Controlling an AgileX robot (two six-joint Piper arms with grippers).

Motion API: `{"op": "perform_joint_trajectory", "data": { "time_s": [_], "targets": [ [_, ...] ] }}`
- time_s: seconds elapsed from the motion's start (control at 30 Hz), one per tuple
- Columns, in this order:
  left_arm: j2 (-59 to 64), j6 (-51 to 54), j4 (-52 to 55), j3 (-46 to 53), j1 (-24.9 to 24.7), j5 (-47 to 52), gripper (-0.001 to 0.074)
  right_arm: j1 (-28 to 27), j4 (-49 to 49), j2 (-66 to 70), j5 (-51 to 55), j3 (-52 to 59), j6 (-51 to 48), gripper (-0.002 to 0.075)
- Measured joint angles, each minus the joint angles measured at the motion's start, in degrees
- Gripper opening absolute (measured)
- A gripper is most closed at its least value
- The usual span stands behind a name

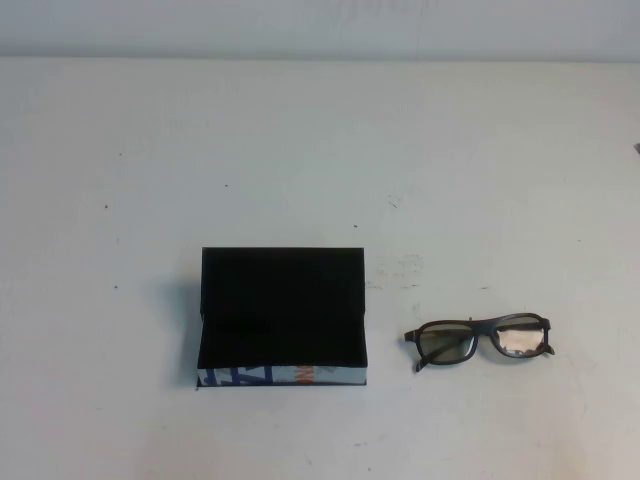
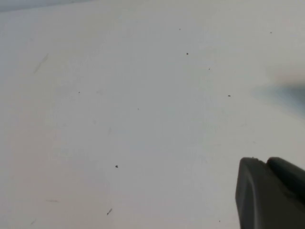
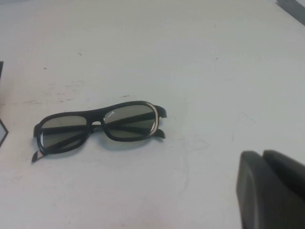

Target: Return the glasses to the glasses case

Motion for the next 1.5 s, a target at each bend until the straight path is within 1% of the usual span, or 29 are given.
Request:
{"op": "perform_joint_trajectory", "data": {
  "time_s": [0.2,0.47,0.73,0.8,0.9,1.0,1.07,1.17,1.3,1.5],
  "targets": [
    [0.0,0.0,0.0,0.0,0.0,0.0,-0.0001,0.0,-0.2,0.0,-0.8,0.0,0.0,-0.0011],
    [0.0,0.0,0.0,0.0,0.0,0.0,-0.0001,0.0,9.9,0.0,-5.5,0.0,0.0,-0.0011],
    [0.0,0.0,0.0,0.0,0.0,0.0,-0.0001,0.0,13.3,0.0,-7.0,0.0,0.0,-0.0012],
    [0.0,0.0,0.0,0.0,0.0,0.0,-0.0001,0.0,18.5,0.0,-9.2,0.0,0.0,-0.0012],
    [0.0,0.0,0.0,0.0,0.0,0.0,-0.0001,0.0,29.5,0.0,-13.7,0.0,0.0,-0.0012],
    [0.0,0.0,0.0,0.0,0.0,0.0,-0.0001,0.0,34.4,0.0,-18.1,0.0,0.0,-0.0012],
    [0.0,0.0,0.0,0.0,0.0,0.0,-0.0001,0.0,37.4,0.0,-18.7,0.0,0.0,-0.0012],
    [0.0,0.0,0.0,0.0,0.0,0.0,-0.0001,0.0,41.1,0.0,-14.7,0.0,0.0,-0.0012],
    [0.0,0.0,0.0,0.0,0.0,0.0,-0.0001,0.0,42.3,0.1,-4.3,-1.8,0.1,-0.0012],
    [0.0,0.0,0.0,0.0,0.0,0.0,-0.0001,0.0,40.8,9.9,7.9,-10.8,-1.3,-0.0012]
  ]
}}
